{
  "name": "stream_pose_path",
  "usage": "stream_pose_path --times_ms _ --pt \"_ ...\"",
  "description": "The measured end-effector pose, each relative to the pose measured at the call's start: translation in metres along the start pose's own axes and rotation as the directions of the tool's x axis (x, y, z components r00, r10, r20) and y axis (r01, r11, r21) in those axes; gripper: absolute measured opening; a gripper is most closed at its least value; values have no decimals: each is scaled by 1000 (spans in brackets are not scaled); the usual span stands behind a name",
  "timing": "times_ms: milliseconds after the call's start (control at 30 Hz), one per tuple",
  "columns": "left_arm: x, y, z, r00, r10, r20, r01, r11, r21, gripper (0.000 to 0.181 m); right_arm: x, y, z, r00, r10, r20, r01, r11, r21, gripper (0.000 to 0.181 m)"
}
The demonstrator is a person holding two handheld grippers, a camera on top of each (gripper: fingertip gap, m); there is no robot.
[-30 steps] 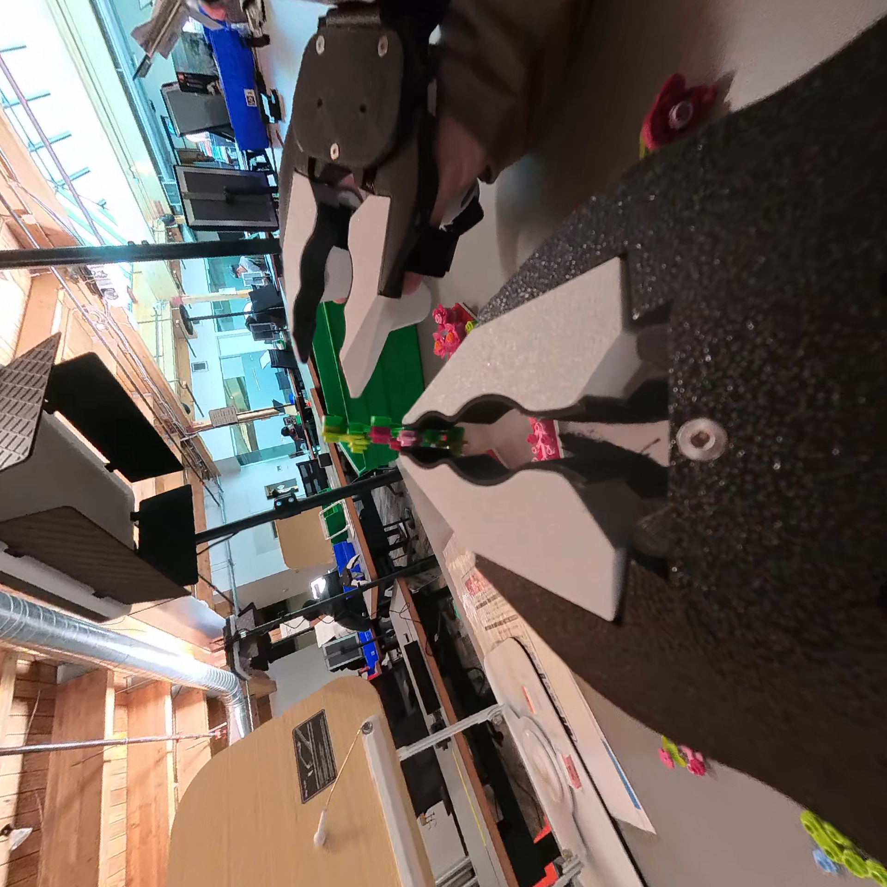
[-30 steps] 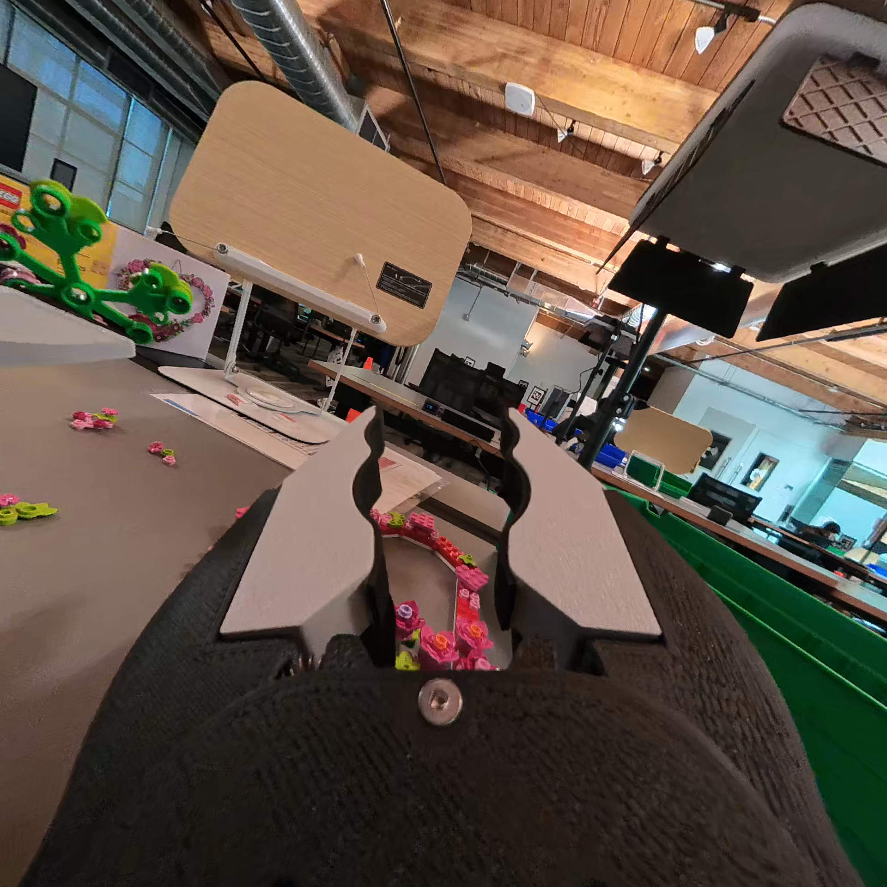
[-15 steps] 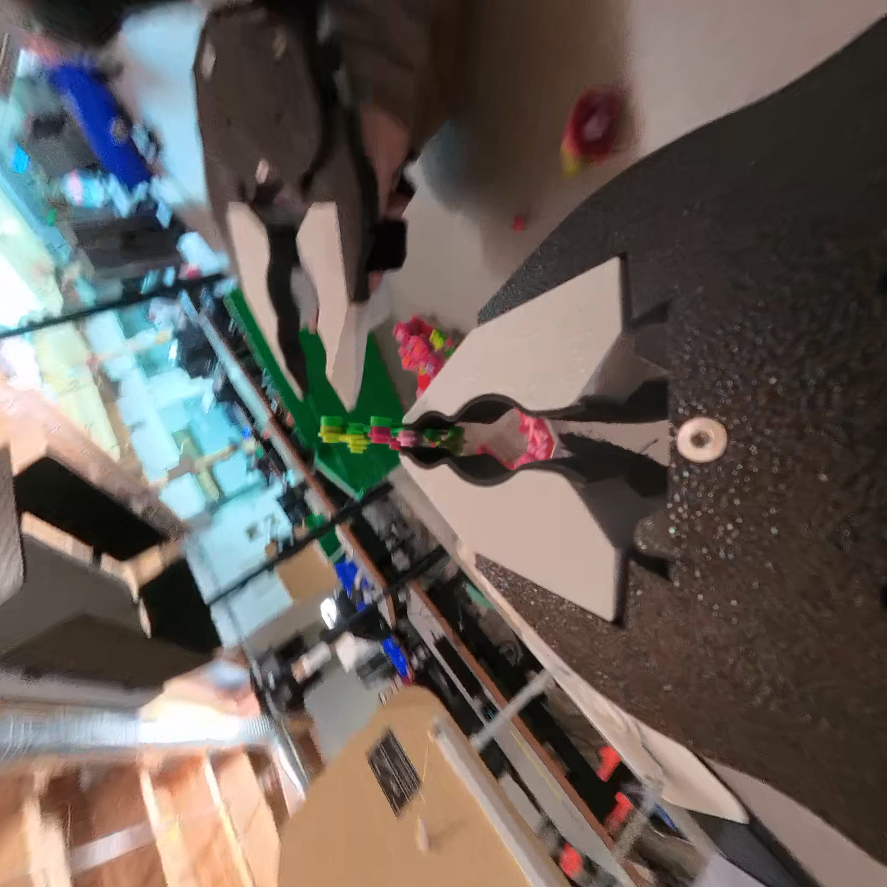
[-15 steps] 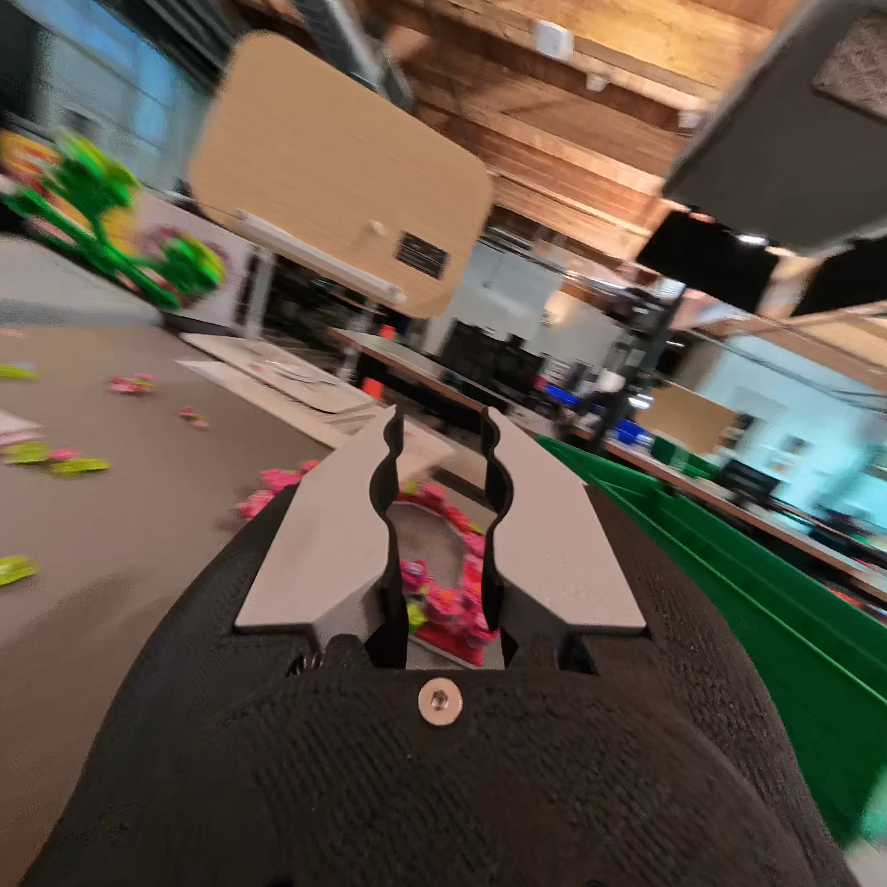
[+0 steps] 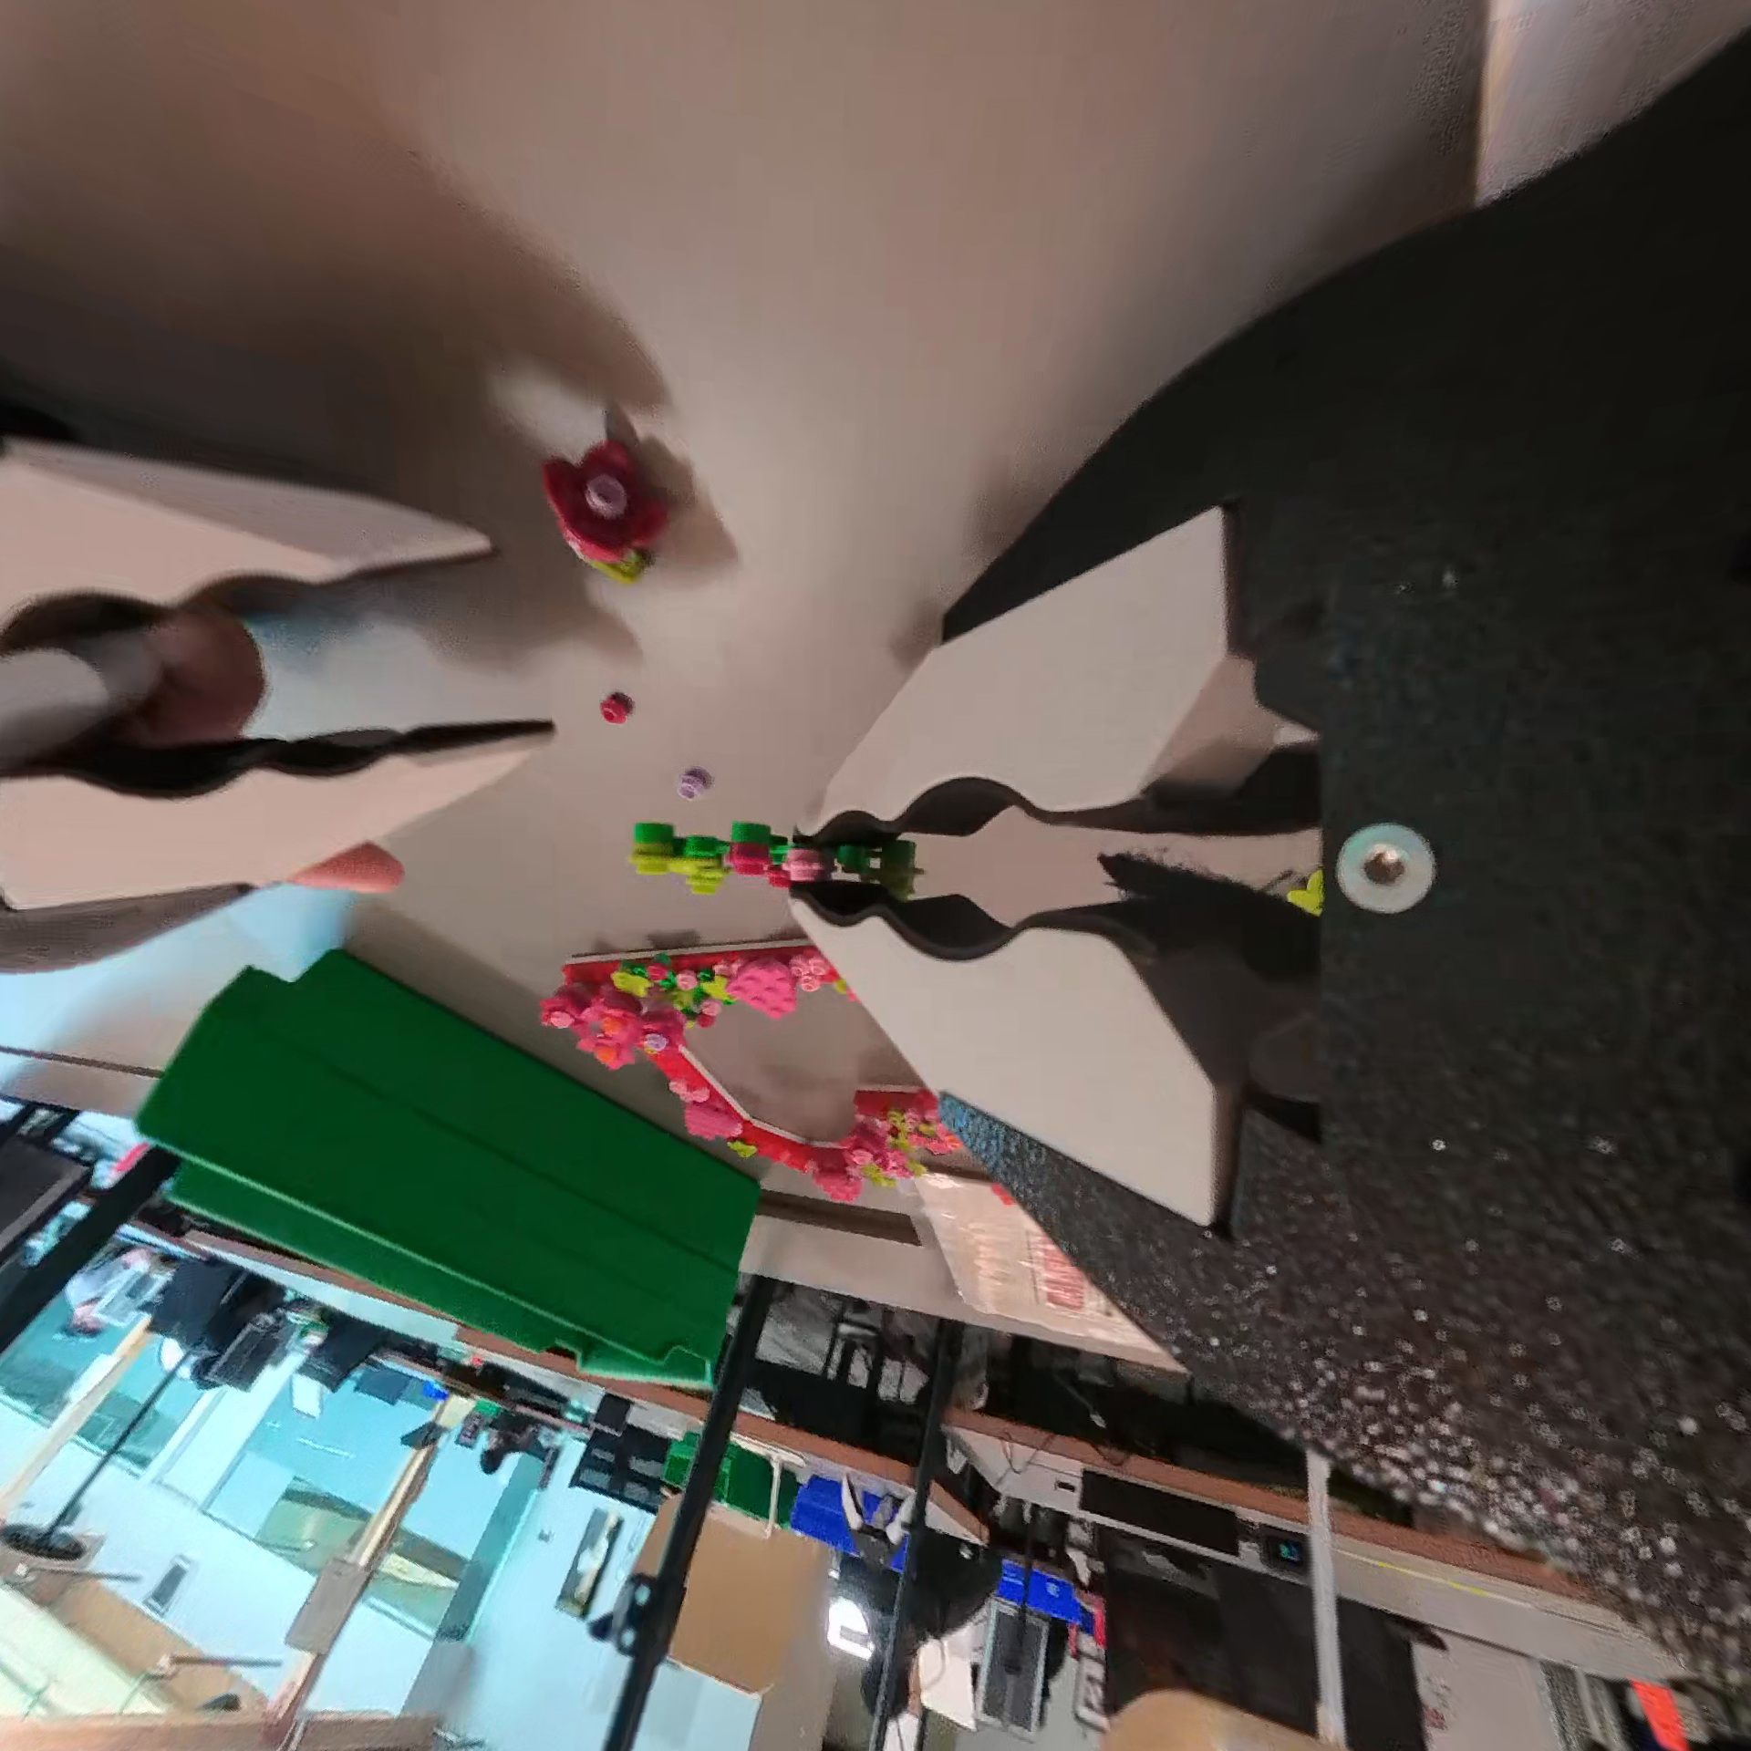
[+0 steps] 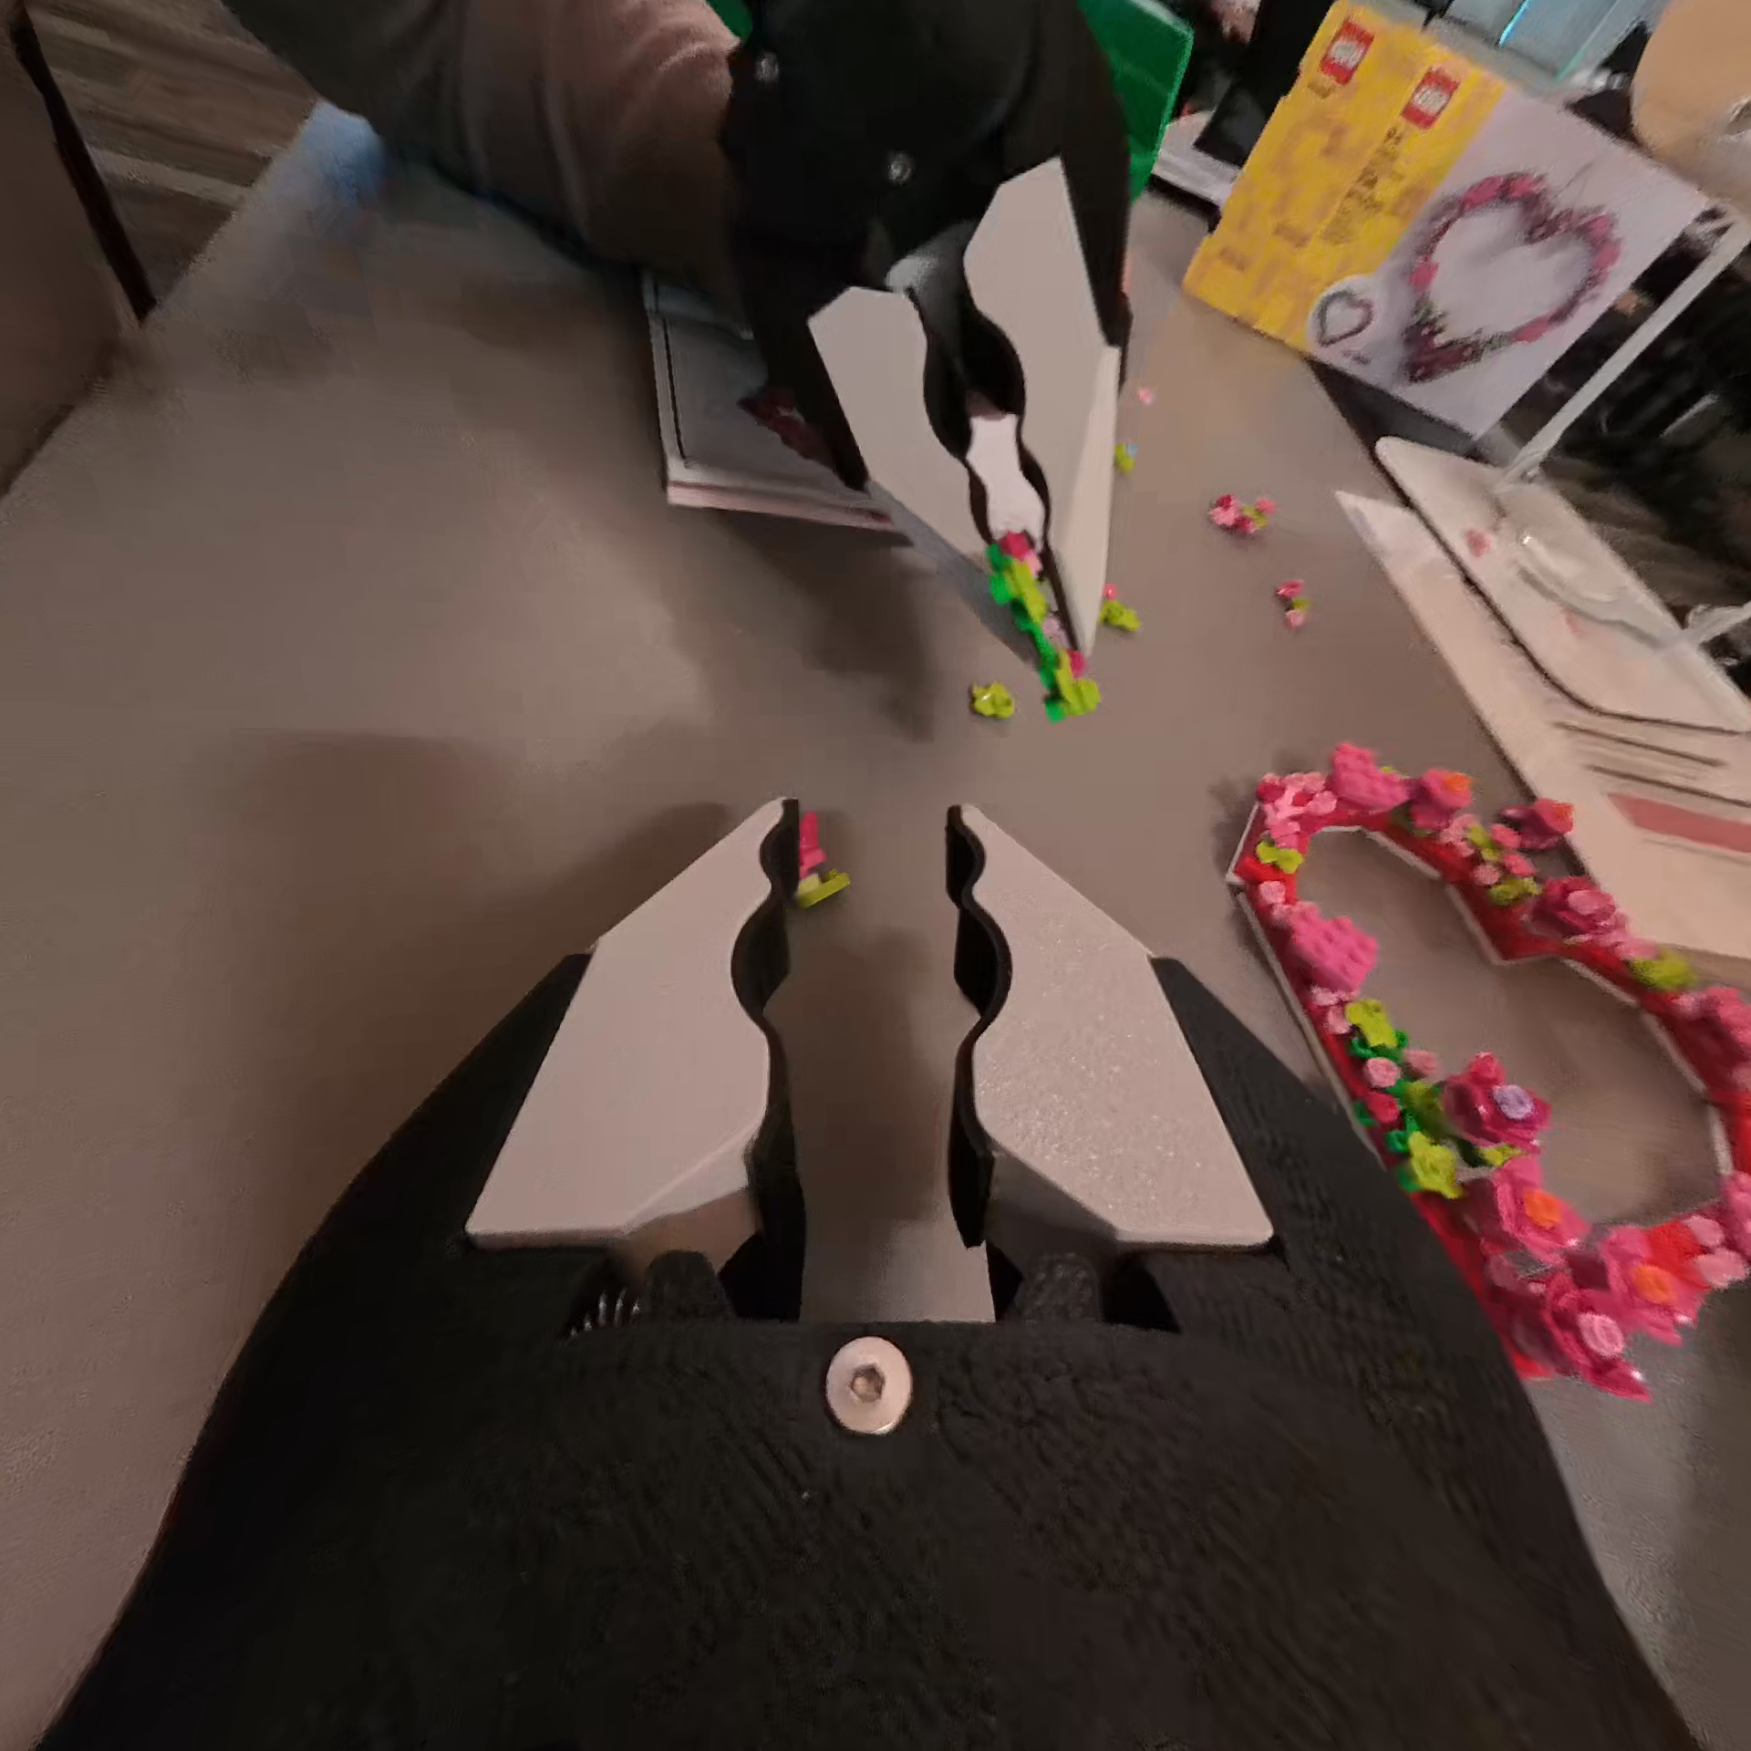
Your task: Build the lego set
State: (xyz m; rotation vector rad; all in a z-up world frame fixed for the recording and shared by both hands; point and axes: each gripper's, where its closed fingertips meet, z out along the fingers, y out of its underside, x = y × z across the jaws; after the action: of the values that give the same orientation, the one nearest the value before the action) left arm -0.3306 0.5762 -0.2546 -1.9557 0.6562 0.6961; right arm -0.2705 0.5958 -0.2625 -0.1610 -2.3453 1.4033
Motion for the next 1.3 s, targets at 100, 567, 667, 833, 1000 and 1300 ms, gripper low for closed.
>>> stream_pose_path --times_ms 100,567,667,833,1000,1300 --pt "14 4 6 999 6 -34 -6 1000 -2 4 -10 8 5 1000 -24 18 25 998 -64 33" --pt "29 9 6 992 -25 -124 24 1000 -9 4 -18 12 10 999 -36 10 37 992 -121 17" --pt "31 9 7 991 -18 -136 17 1000 -11 4 -23 12 8 995 -96 32 99 990 -104 19" --pt "38 8 7 986 3 -164 -6 1000 -15 4 -28 13 6 935 -356 12 355 929 -101 24" --pt "41 8 7 982 1 -191 -4 1000 -15 4 -29 14 10 657 -754 -33 728 645 -233 17" --pt "44 8 7 976 -1 -219 -4 1000 -22 4 -23 16 15 582 -813 -11 750 542 -380 22"
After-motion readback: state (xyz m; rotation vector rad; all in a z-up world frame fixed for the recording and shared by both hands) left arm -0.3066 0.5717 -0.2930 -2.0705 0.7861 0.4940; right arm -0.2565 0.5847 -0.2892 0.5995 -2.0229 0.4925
